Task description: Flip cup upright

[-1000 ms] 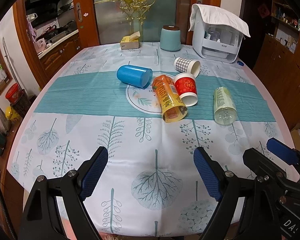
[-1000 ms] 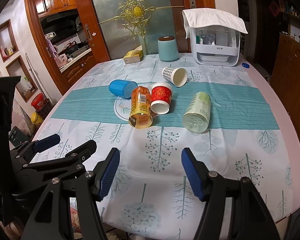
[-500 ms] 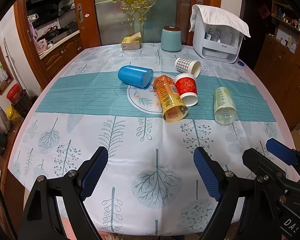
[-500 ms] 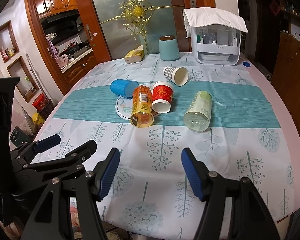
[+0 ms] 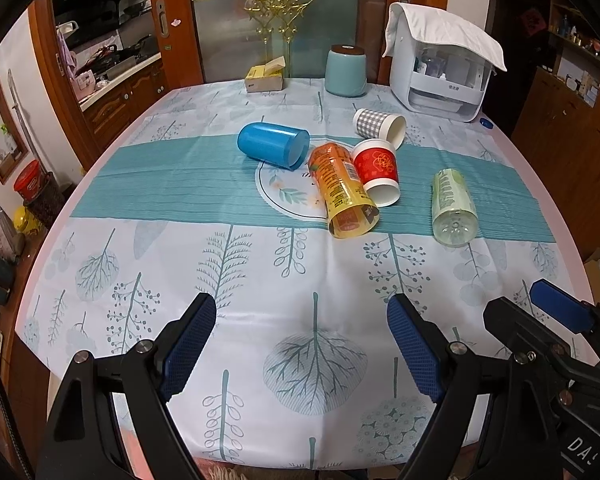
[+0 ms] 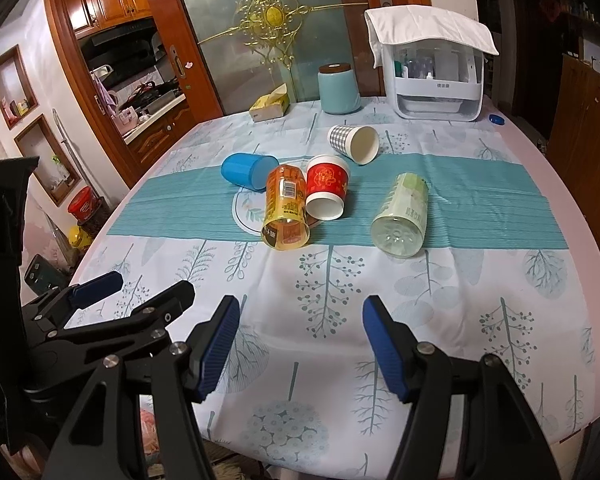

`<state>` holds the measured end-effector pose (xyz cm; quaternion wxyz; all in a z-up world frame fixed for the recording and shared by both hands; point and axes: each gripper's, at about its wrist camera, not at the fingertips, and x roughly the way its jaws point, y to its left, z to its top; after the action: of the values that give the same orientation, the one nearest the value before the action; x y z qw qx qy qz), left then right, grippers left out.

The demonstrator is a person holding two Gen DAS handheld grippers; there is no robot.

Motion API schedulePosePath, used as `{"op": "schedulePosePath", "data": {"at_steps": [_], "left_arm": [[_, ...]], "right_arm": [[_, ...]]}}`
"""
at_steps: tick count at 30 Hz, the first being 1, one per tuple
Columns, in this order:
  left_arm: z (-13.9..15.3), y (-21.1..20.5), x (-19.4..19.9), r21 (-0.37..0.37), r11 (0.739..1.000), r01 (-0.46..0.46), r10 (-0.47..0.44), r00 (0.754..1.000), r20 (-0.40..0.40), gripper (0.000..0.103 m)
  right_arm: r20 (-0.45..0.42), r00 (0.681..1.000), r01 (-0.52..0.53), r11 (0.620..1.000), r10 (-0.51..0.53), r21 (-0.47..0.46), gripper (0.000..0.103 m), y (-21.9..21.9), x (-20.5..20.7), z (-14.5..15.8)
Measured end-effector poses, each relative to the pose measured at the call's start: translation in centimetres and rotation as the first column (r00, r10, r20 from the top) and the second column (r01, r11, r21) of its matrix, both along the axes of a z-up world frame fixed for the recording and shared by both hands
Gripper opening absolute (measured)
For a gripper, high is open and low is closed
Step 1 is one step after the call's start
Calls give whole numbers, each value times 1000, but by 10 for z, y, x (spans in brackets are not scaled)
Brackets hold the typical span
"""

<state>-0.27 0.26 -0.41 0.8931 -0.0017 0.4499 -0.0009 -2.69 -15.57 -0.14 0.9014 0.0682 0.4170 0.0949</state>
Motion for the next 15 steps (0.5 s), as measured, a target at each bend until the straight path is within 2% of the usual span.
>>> {"op": "schedulePosePath", "data": {"at_steps": [15], "left_arm": [[-1,0,2,5,1000,-2,2,1000,-5,86]], "right_arm": [[-8,1000,0,1000,0,4,65,0,2,-1]]}}
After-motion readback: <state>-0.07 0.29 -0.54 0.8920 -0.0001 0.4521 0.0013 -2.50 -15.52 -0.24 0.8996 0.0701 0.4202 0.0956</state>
